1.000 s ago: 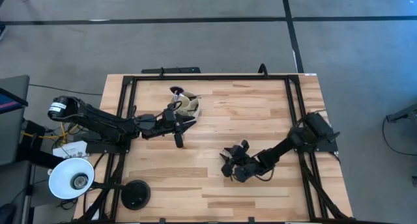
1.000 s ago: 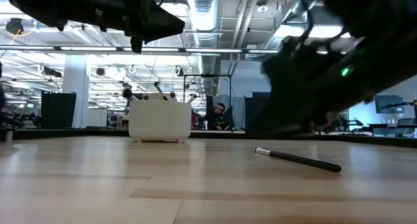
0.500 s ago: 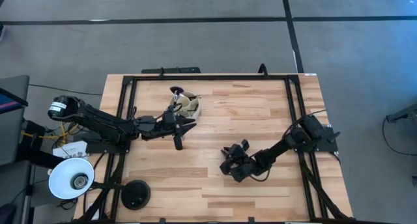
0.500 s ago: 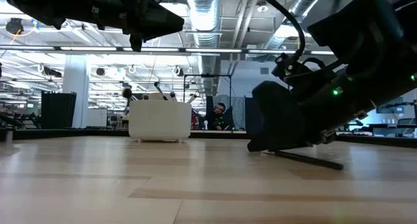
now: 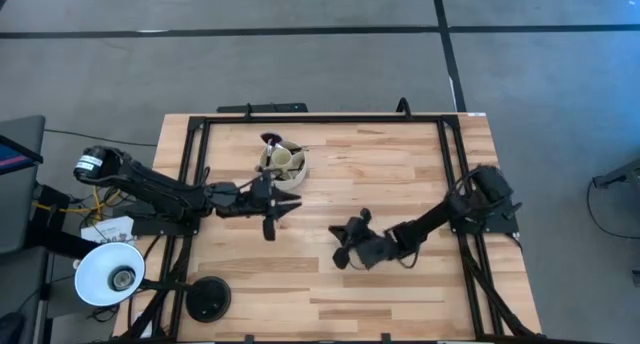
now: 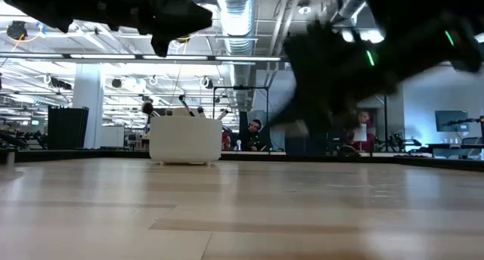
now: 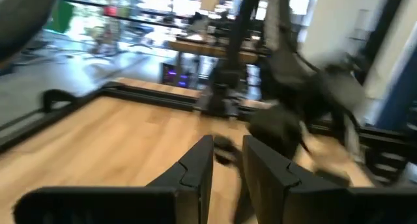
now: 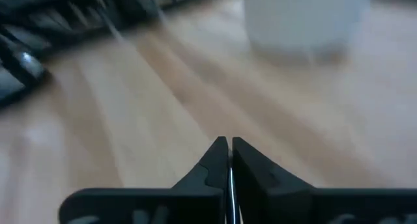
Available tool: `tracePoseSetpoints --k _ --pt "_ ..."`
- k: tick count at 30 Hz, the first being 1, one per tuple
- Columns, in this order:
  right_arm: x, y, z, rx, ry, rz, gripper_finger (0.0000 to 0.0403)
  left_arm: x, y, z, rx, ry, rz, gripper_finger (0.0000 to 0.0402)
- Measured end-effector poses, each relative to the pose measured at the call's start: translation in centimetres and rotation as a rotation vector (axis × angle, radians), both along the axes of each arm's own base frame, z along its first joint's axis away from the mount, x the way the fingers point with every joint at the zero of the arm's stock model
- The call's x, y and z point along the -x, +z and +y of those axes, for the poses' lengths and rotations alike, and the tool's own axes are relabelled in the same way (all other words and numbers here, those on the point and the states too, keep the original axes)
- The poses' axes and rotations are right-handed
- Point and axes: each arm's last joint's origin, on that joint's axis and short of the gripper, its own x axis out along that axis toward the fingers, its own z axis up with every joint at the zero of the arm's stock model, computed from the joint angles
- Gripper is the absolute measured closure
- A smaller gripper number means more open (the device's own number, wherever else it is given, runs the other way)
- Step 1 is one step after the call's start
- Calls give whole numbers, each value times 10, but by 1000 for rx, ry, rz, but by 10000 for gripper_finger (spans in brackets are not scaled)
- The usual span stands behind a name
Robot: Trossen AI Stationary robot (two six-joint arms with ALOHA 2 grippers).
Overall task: Sort items
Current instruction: Put the small black brush in the white organizer
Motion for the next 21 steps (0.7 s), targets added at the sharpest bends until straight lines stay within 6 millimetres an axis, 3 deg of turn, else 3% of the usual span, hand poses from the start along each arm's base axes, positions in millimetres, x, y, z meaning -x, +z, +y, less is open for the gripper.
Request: tracePoseSetpoints --k 3,8,12,17,21 --pt "-10 35 -11 81 82 -113 399 2 0 -10 1 -77 1 321" --pt "-13 108 -33 218 230 -449 400 5 0 -21 0 -134 1 321" --pt "-9 145 -49 281 435 -749 399 5 0 -23 -2 -141 -1 321" --pt "-16 143 -63 271 498 -911 400 5 3 -22 0 -137 -34 321" --pt "-38 137 -70 289 466 -955 401 5 8 -22 -68 -136 -76 321"
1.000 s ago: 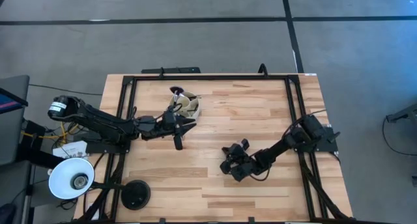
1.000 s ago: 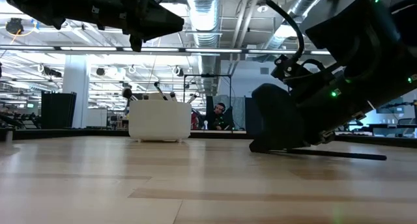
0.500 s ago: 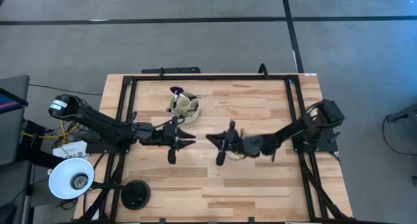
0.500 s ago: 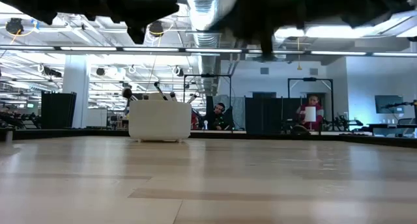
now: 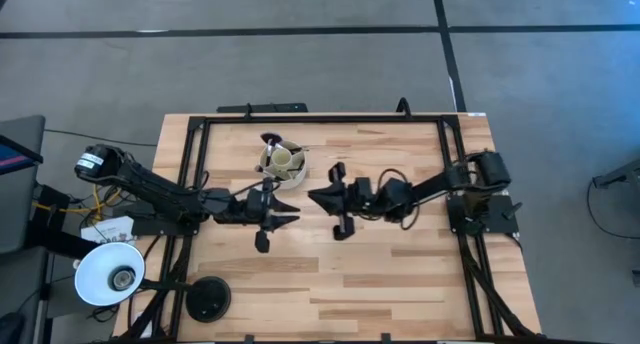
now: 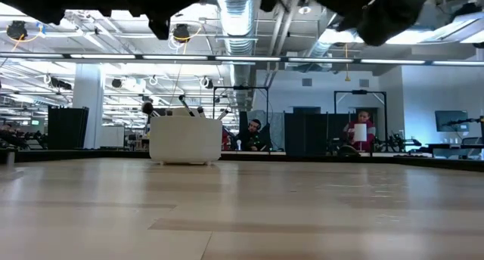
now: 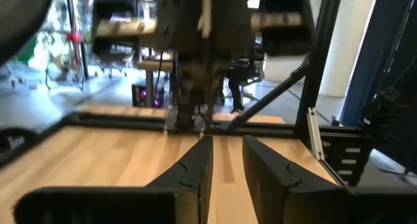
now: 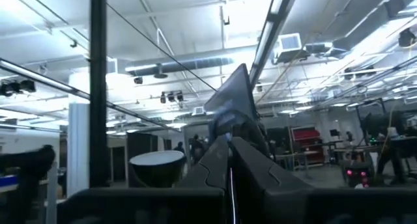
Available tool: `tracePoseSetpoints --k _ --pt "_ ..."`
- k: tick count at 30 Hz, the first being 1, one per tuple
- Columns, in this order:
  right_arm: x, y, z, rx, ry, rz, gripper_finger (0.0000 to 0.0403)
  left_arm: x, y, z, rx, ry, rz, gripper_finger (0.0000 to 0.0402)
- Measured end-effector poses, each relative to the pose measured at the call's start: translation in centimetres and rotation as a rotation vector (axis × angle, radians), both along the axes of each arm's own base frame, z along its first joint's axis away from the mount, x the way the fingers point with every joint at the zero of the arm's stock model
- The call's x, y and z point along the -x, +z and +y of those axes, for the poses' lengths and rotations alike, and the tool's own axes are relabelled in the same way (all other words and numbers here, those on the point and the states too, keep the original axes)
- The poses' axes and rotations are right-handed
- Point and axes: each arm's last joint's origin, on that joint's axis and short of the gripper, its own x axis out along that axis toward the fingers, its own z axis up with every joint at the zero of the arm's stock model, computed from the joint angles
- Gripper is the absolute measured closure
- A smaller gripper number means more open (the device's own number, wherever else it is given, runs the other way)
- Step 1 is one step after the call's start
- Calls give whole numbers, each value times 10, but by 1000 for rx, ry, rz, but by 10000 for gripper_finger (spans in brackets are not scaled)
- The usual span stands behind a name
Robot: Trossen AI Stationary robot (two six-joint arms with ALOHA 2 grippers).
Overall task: Sort items
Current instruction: Put the small black brush in the white organizer
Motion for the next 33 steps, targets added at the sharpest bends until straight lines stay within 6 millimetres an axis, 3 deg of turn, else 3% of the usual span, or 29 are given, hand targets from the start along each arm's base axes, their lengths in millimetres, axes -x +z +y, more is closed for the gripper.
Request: tracePoseSetpoints --k 9,21,28,33 --pt "-52 -10 -2 29 31 -31 401 0 3 1 -37 17 -30 293" --pt "-79 -11 -4 22 57 39 401 0 4 2 -30 26 -39 216" --pt "-84 -10 -3 33 67 84 401 0 4 2 -28 30 -46 226" --pt "-84 -10 -2 38 64 80 401 0 5 3 -25 37 -51 262"
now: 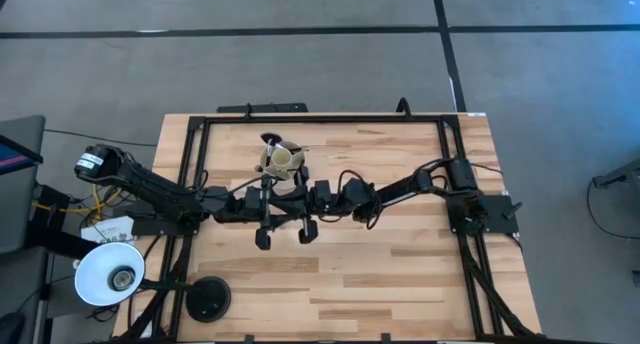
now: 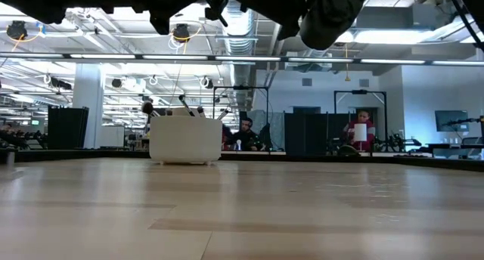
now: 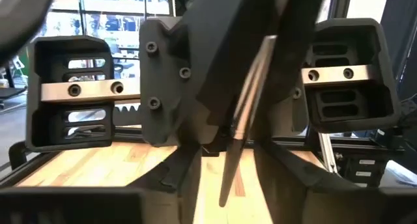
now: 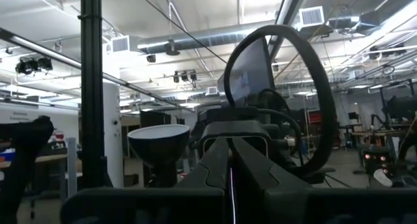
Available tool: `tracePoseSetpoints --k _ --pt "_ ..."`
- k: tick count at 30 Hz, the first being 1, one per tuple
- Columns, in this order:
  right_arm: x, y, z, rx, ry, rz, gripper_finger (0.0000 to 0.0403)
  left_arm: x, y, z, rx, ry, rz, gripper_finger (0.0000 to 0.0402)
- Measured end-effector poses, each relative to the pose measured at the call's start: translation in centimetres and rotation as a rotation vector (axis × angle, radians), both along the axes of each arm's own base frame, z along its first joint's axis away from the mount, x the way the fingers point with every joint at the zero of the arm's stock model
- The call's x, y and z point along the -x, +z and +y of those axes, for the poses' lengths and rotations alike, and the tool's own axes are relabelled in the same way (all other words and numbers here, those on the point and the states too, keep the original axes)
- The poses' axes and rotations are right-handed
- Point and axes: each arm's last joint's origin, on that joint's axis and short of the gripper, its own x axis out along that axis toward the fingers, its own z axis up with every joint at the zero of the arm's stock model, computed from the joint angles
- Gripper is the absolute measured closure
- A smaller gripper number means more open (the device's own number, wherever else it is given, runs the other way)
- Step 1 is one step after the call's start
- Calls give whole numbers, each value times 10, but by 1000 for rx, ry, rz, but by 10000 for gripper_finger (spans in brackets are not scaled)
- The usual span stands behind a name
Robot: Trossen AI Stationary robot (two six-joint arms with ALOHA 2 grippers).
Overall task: Sort items
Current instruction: Put the small black brush in the white organizer
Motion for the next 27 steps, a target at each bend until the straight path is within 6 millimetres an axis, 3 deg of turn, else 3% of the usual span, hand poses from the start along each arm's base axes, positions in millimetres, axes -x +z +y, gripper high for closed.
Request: tracePoseSetpoints --k 10,21,27 --pt "1 1 1 5 14 -6 378 0 0 0 -7 14 0 380" --pt "2 7 1 109 -27 24 298 1 -1 -2 28 9 8 385" --pt "12 31 -3 144 -96 296 247 1 -1 -3 77 -8 17 377"
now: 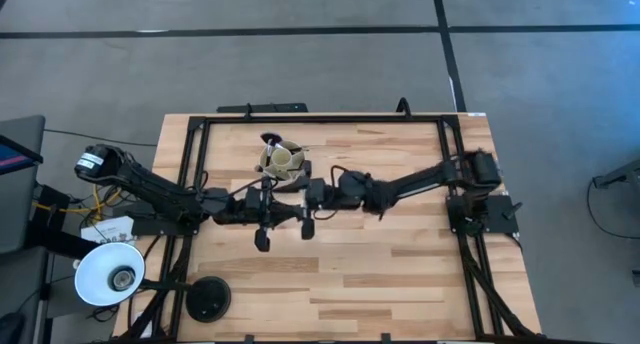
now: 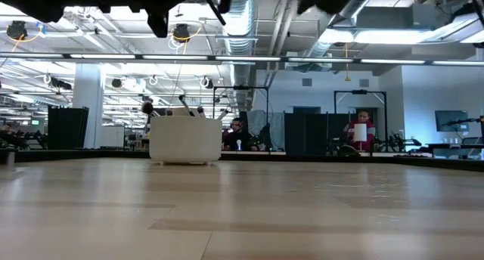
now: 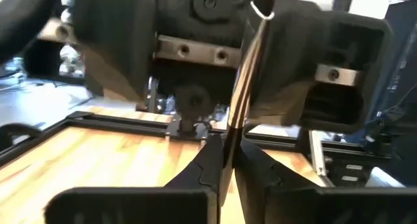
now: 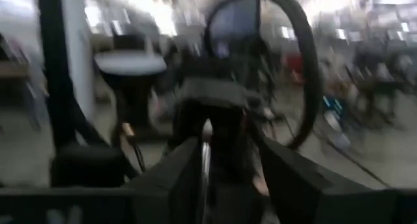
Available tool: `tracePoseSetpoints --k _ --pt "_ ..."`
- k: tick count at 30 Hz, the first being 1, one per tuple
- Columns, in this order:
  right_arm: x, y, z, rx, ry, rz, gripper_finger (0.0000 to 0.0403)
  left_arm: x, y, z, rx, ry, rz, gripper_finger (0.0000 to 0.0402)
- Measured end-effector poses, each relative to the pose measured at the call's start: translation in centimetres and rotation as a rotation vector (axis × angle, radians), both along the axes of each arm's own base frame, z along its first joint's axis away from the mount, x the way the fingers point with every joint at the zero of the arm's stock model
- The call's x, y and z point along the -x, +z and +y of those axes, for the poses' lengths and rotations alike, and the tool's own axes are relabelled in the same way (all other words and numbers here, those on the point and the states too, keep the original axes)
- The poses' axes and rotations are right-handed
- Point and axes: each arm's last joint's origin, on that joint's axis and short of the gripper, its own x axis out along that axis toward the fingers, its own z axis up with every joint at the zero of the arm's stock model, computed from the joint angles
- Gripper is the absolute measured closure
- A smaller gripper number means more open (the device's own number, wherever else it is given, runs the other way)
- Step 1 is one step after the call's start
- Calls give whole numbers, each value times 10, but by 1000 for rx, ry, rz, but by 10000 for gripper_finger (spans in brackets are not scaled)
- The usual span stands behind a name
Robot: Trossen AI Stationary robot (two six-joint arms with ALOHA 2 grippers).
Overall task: Sort items
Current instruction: Put the small black brush in the white organizer
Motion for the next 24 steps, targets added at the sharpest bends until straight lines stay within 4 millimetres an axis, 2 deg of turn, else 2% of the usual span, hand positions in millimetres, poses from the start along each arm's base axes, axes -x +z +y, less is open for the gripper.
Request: tracePoseSetpoints --k 5,10,14,18,24 --pt "23 22 1 91 -55 216 215 0 -1 0 -2 6 10 382" --pt "35 37 6 45 -38 227 206 0 -1 1 -2 10 9 378" --pt "32 33 6 24 -36 232 221 0 -1 1 -2 17 9 380" --pt "24 20 4 -29 -27 247 239 0 -1 1 -1 30 9 381" --pt "12 8 0 -64 -37 185 256 0 -1 1 -1 30 9 380"
